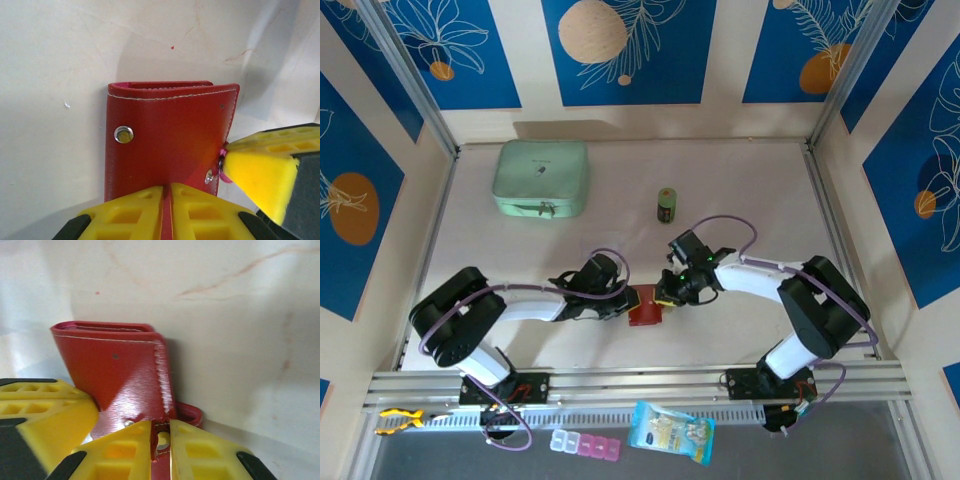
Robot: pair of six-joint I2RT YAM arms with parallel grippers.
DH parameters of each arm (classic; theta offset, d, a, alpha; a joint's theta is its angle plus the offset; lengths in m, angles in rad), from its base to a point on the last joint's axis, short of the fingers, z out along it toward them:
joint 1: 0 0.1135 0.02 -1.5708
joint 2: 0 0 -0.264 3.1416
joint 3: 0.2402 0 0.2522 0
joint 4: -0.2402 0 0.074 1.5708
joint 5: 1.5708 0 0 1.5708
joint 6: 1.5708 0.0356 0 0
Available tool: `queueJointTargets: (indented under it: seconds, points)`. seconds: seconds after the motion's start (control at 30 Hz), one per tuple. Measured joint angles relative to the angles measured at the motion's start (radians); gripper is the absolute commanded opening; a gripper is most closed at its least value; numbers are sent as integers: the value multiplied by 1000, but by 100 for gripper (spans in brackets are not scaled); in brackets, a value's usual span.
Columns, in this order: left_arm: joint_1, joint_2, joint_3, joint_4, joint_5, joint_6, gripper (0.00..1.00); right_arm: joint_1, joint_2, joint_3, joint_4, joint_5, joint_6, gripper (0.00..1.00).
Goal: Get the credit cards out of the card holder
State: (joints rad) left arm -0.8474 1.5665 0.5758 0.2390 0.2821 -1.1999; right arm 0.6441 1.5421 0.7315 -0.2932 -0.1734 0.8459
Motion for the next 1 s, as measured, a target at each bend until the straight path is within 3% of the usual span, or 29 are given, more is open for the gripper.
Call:
queueJointTargets:
  seconds: [0.37, 1.0]
  points:
    - [0, 0, 0, 0, 0, 0, 15, -30, -76, -26, -87, 47, -27, 23]
    - [0, -1, 6, -11, 2, 1, 15, 21, 1, -2, -64, 61, -54, 20]
